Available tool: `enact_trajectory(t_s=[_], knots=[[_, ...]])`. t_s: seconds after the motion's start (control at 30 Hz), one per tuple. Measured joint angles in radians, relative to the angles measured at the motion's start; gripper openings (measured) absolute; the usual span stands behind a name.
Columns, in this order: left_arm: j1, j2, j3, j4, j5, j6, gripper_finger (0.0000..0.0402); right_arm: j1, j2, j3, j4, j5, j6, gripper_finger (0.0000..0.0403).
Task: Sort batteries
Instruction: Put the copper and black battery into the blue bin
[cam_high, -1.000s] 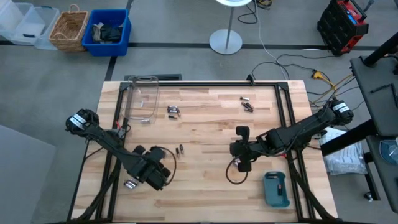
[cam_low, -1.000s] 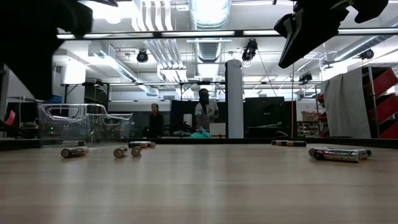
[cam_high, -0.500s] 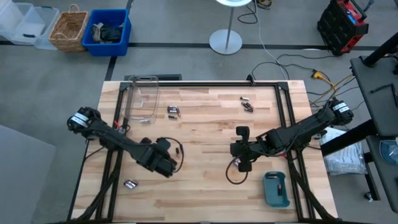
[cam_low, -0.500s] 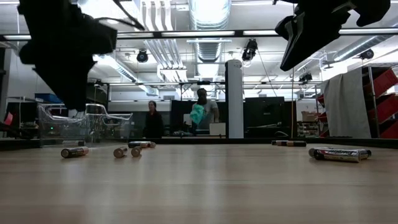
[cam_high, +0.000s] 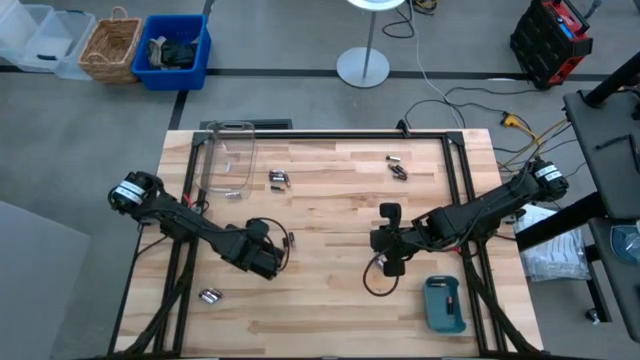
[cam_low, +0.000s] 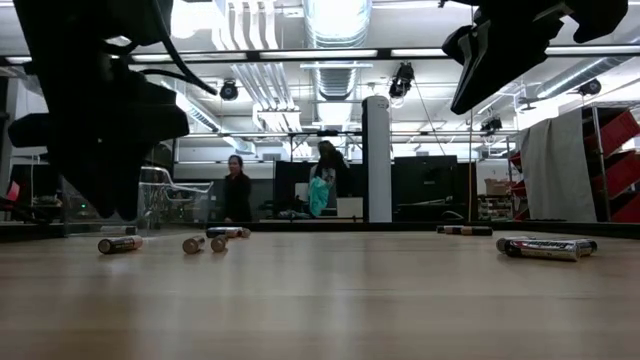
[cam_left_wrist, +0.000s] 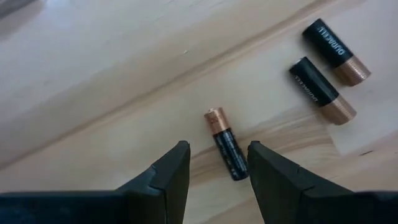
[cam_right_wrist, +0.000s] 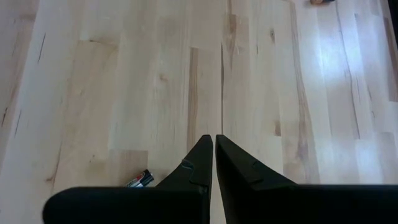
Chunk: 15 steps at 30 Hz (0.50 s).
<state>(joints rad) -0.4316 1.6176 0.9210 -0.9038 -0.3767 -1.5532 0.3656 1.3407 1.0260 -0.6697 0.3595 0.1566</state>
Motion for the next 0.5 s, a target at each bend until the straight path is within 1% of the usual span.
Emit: enact_trajectory(t_s=[0.2,0.4,0.5], knots=[[0.000,0.000,-0.001,0.030,0.000,-0.001,0.0150,0.000,0.000,0.000,0.001,0.000,0.000,0.0013],[0.000,0.020,-0.001,0.040,-0.005,0.006,0.0180,0.000,0.000,0.000,0.001,0.000,0.000,0.0013],[0.000,0.035,-0.001,0.040,-0.007,0.006,0.0189,0.000,0.000,0.000,0.002,0.000,0.000,0.0013]])
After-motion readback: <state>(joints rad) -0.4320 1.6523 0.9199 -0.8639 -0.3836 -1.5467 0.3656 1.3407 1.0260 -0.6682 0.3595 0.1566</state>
